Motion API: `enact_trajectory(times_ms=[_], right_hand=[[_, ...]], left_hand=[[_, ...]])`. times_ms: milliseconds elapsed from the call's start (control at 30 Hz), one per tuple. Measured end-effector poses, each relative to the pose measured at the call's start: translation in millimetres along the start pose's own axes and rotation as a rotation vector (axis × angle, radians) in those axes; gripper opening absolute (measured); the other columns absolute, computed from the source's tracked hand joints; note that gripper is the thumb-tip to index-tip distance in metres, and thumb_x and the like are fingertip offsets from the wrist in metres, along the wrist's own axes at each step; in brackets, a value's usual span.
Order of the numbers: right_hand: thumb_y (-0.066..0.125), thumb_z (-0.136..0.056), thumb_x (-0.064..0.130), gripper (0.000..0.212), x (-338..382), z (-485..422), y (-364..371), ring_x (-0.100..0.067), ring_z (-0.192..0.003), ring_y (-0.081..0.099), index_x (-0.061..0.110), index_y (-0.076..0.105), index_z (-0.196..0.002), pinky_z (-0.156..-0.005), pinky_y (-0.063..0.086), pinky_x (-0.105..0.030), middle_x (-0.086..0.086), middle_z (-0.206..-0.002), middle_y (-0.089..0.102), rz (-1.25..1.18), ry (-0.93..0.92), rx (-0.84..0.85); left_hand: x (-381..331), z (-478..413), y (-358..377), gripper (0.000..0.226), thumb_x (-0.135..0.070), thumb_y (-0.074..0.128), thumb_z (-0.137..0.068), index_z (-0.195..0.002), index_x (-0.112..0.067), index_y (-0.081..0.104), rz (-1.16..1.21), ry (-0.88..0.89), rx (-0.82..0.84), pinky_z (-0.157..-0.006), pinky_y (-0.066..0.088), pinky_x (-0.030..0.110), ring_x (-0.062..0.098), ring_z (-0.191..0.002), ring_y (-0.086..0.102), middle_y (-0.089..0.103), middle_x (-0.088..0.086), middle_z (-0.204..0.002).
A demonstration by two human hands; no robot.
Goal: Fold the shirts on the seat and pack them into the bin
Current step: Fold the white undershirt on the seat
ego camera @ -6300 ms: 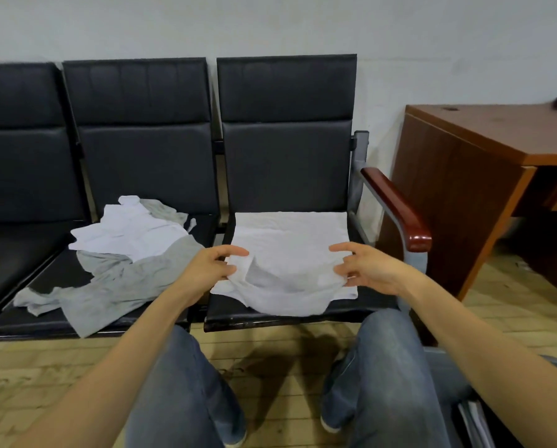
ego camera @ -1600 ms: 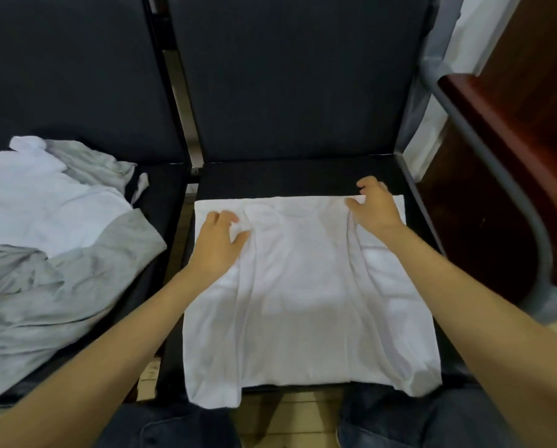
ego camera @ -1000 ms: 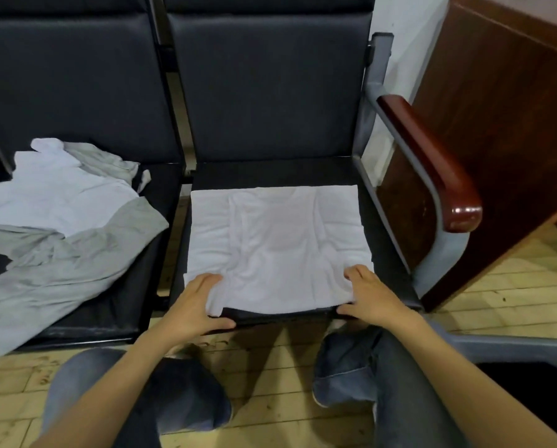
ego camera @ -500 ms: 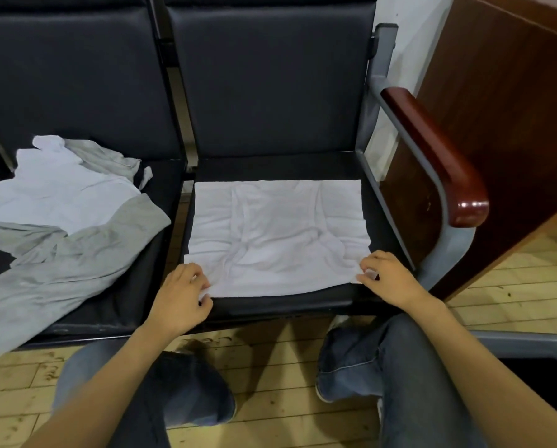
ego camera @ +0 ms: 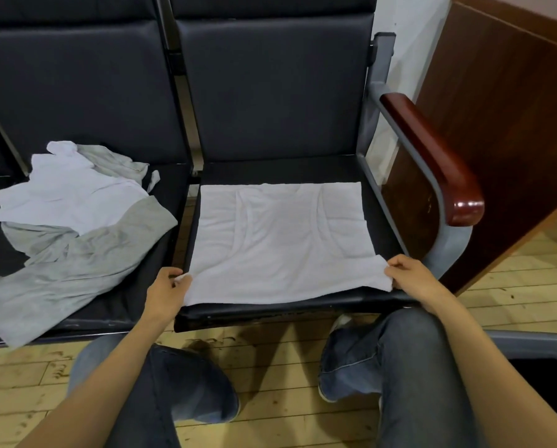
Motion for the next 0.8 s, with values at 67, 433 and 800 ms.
enact_trajectory(times_ms=[67,433,800], right_hand=[[0.052,-0.095,0.009,0.008,-4.3,3.0,-7.8,-0.018,-0.071,0.057,0.005,0.058,-0.090,-0.070,0.044,-0.030,-0.016,-0.084,0.061,0.052,0.023,0.052],[0.043,-0.101,0.017,0.015,10.5,4.3,-4.4,-0.032,-0.096,0.059,0.008,0.054,-0.104,-0.093,0.047,-0.038,-0.024,-0.108,0.060,-0.238,-0.110,-0.061],[0.062,-0.092,0.013,0.005,4.2,4.3,-19.3,-0.014,-0.057,0.050,0.012,0.057,-0.093,-0.055,0.041,-0.019,-0.013,-0.076,0.061,0.243,-0.183,0.078]], left_hand=[[1.7,-0.7,0.2,0.040,-0.024,0.054,-0.096,-0.129,-0.003,0.046,-0.075,0.023,0.016,-0.074,0.039,0.034,0.025,-0.089,0.051,0.054,0.013,-0.105],[-20.3,10.2,7.7,0.027,-0.020,0.047,-0.099,-0.124,-0.010,0.049,0.030,0.227,-0.107,-0.060,0.039,0.028,0.019,-0.075,0.051,0.053,0.000,-0.081],[-7.2,-8.2,2.3,0.040,-0.011,0.055,-0.094,-0.131,-0.005,0.043,-0.293,0.063,0.141,-0.069,0.038,0.031,0.023,-0.081,0.050,0.058,0.018,-0.108]])
Point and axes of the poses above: each hand's wrist, its own z-axis away from the middle knuckle, its own y-axis out of the palm, x = y × z, the point moved 2 cm from there along -z, towards the middle knuckle
